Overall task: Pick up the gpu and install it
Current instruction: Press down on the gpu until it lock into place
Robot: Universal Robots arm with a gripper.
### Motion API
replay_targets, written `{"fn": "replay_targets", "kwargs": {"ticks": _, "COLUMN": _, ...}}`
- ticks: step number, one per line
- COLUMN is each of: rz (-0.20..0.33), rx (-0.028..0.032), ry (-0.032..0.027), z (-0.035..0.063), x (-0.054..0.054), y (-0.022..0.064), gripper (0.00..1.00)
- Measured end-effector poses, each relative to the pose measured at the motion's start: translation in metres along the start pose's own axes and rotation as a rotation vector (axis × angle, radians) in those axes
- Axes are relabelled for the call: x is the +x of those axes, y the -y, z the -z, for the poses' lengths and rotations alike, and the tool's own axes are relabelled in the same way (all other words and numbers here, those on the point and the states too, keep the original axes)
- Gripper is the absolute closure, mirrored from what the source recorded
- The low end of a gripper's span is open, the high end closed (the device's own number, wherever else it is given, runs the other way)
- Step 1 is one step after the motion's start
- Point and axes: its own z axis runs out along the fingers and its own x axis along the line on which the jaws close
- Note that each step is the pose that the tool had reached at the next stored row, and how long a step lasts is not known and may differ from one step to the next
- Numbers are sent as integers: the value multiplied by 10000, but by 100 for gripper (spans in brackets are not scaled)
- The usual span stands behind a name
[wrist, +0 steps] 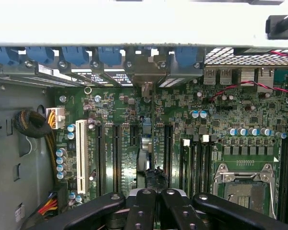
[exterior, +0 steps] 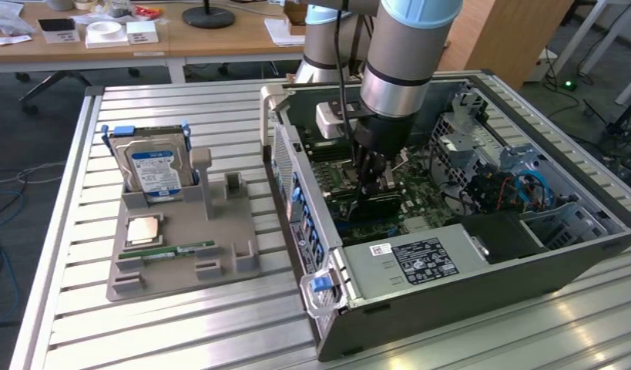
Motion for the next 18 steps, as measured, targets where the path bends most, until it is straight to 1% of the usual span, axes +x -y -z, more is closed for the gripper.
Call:
{"fn": "replay_targets", "kwargs": {"ticks": 2, "rz": -1, "rx": 8, "ry": 19, "z": 16, "x": -2, "y": 1, "gripper": 89}}
{"fn": "replay_targets", "kwargs": {"ticks": 3, "rz": -1, "rx": 10, "ry": 18, "z": 31, "x": -2, "y": 1, "gripper": 89}}
{"fn": "replay_targets", "kwargs": {"ticks": 4, "rz": -1, "rx": 0, "ry": -2, "z": 57, "x": -1, "y": 1, "gripper": 89}}
{"fn": "replay_targets", "kwargs": {"ticks": 7, "rz": 0, "rx": 0, "ry": -2, "z": 100, "x": -1, "y": 2, "gripper": 89}}
{"fn": "replay_targets", "kwargs": {"ticks": 18, "rz": 0, "rx": -1, "ry": -2, "z": 188, "x": -2, "y": 10, "gripper": 89}}
